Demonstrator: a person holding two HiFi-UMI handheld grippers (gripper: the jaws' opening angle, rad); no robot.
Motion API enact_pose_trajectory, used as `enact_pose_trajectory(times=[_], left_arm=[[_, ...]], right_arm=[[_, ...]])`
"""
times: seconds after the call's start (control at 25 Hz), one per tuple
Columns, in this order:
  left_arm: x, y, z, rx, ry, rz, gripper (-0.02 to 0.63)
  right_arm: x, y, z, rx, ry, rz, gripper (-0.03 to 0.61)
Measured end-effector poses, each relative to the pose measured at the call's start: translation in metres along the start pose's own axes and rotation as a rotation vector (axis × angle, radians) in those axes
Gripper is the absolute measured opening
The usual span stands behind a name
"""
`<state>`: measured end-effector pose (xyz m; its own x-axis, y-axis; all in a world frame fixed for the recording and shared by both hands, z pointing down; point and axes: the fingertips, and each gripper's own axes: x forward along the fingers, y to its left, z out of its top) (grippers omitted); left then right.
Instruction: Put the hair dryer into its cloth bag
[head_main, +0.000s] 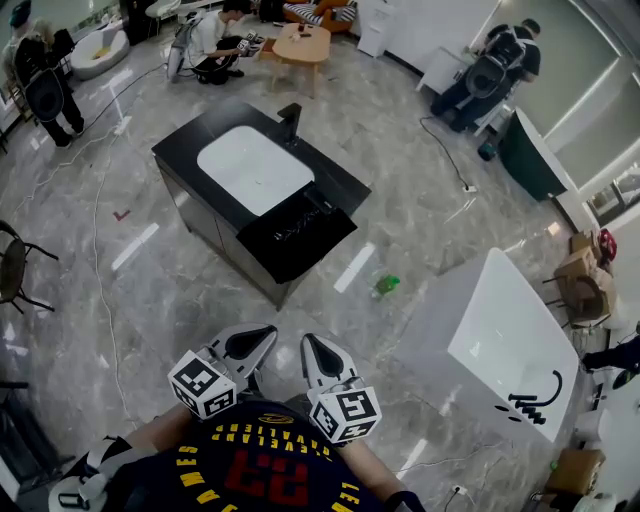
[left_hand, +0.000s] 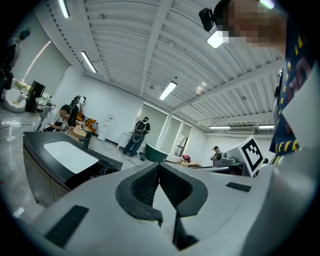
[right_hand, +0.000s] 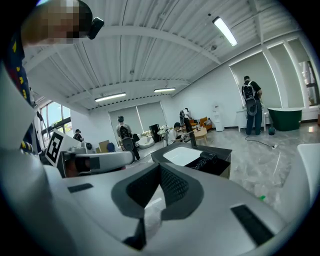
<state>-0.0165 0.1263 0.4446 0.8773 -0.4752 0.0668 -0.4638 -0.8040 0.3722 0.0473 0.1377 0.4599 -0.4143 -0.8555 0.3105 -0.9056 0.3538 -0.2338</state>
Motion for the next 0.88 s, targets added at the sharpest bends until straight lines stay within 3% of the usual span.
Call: enact_pose_trajectory(times=[0.2,0.44,0.64,0.88], left_arm=[[0.009,0.02,-0.009,-0.038,0.03,0.017,0.003],[0.047,0.054,-0.015,-0.032,0.071,0.067,0.003],[0.091,0.086,0.006,-0.008,0.07,0.166,0.003],[0.169,0.099,0.035,0.042,0.096,0.198,0.003]], right_arm=[[0.019,-0.014,-0.001,0.022,0.025,0.001,0.008],[0.063,-0.048,-0.005,0.076,0.049,0.063,0.008],[0.101,-0.093,0.031,0.077,0.024,0.146,0.008],[0.138,-0.162,0.068,0.143,0.03,0.204,0.008]])
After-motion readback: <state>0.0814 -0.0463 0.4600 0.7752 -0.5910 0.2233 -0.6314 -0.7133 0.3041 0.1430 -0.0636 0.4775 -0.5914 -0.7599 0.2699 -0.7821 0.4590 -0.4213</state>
